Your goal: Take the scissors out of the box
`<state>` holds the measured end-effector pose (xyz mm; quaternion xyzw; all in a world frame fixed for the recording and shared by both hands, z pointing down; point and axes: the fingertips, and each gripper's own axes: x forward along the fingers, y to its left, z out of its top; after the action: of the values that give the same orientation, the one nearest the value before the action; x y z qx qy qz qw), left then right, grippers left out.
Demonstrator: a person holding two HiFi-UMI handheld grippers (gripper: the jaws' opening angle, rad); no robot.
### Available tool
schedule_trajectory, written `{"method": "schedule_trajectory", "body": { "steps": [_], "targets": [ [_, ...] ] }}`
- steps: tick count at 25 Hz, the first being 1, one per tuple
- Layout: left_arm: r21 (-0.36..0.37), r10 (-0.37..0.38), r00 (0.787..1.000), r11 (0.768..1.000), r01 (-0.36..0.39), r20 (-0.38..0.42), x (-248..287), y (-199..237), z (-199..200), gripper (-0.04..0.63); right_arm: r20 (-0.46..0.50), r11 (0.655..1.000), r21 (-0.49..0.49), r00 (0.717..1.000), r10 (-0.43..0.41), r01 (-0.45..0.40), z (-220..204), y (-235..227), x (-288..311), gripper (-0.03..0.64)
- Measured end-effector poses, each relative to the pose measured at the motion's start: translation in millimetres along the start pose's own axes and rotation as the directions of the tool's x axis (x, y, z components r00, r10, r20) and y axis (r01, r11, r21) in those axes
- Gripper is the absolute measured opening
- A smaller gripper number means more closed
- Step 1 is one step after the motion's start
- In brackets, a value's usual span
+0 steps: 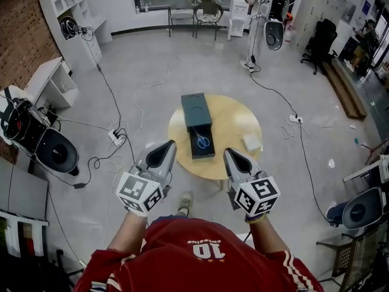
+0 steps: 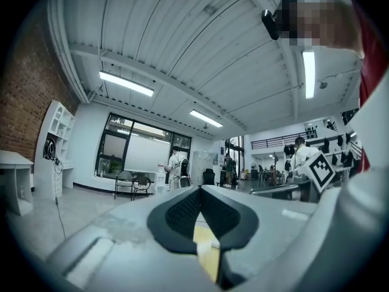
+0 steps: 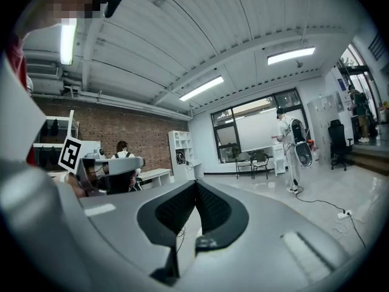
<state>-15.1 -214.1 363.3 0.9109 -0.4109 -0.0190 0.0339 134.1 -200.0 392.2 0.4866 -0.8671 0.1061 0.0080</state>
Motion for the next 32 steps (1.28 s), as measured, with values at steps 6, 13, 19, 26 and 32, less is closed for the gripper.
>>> {"method": "schedule_trajectory", "body": {
  "steps": [6,13,19,26,32],
  "targets": [
    [-0.012,-0.003,1.0,1.0,0.003,0.005,21,18,3,0.003,0.005,0.999,-0.021,1.0,-0.029,0.029,14,-19,23,0.022],
    [0.001,0.004,1.0,1.0,-0.004,-0.003,32,31,2,0.003,-0.031,0.998,-0.034,0.998,0.057,-0.058,7,-16,49,0.14],
    [0.01,0.009,1.0,1.0,-0.009,-0.019,38,40,-2,0.003,-0.075,0.998,-0.019,0.995,0.062,-0.064,-12,-28,70,0.14],
    [-0.006,0.007,0.999,1.0,-0.007,-0.045,50,58,-11,0.003,-0.2,0.997,-0.025,0.978,0.06,-0.067,-60,-46,103,0.14],
    [-0.03,-0.006,0.998,1.0,0.004,-0.069,71,72,-24,0.003,-0.325,0.998,-0.03,0.945,0.044,-0.057,-113,-68,130,0.14]
  ]
}}
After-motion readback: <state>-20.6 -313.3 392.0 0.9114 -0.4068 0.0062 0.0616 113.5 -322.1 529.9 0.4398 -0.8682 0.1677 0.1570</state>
